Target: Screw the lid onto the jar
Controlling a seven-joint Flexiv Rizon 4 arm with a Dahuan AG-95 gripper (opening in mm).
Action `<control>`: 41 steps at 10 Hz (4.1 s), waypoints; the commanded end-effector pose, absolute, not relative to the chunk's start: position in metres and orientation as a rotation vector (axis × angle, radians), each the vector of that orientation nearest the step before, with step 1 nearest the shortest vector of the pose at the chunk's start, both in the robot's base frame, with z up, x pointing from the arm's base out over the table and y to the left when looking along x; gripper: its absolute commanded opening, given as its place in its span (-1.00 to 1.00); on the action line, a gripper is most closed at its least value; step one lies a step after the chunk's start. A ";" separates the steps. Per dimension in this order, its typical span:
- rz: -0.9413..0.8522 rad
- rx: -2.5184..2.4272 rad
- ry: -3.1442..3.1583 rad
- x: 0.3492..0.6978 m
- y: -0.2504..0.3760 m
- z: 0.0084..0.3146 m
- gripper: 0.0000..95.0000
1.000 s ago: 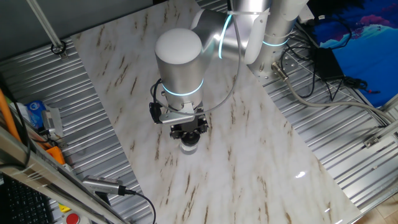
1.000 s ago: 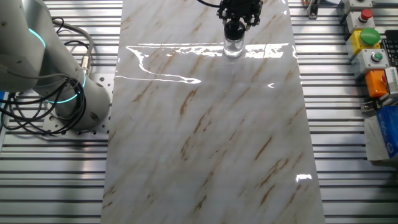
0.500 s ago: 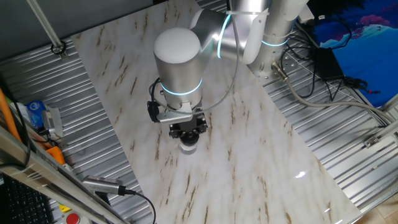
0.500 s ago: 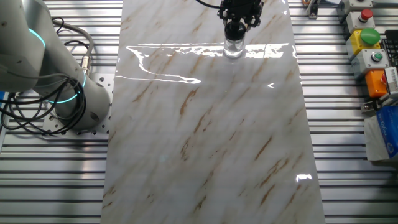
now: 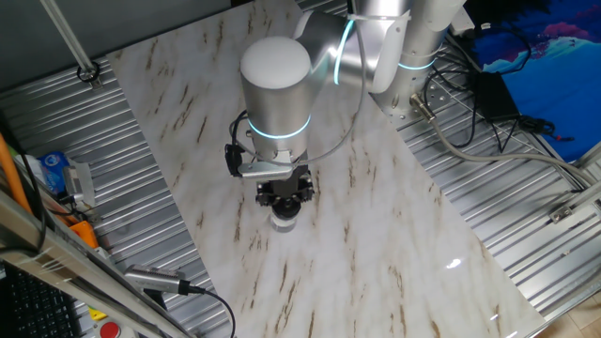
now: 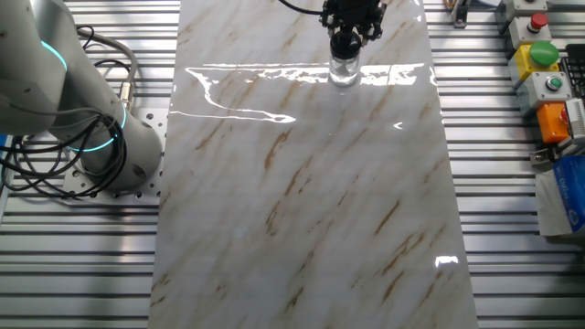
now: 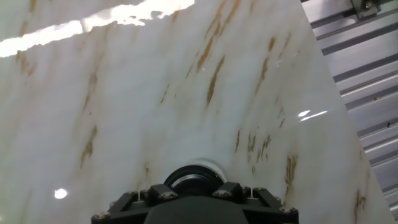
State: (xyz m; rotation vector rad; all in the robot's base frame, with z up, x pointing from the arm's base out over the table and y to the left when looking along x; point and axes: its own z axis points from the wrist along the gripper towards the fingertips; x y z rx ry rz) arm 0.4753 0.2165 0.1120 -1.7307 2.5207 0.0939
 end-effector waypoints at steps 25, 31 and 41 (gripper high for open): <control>0.102 -1.859 2.426 0.476 0.216 0.104 1.00; 0.108 -1.854 2.426 0.476 0.216 0.105 1.00; 0.107 -1.872 2.439 0.485 0.203 0.149 1.00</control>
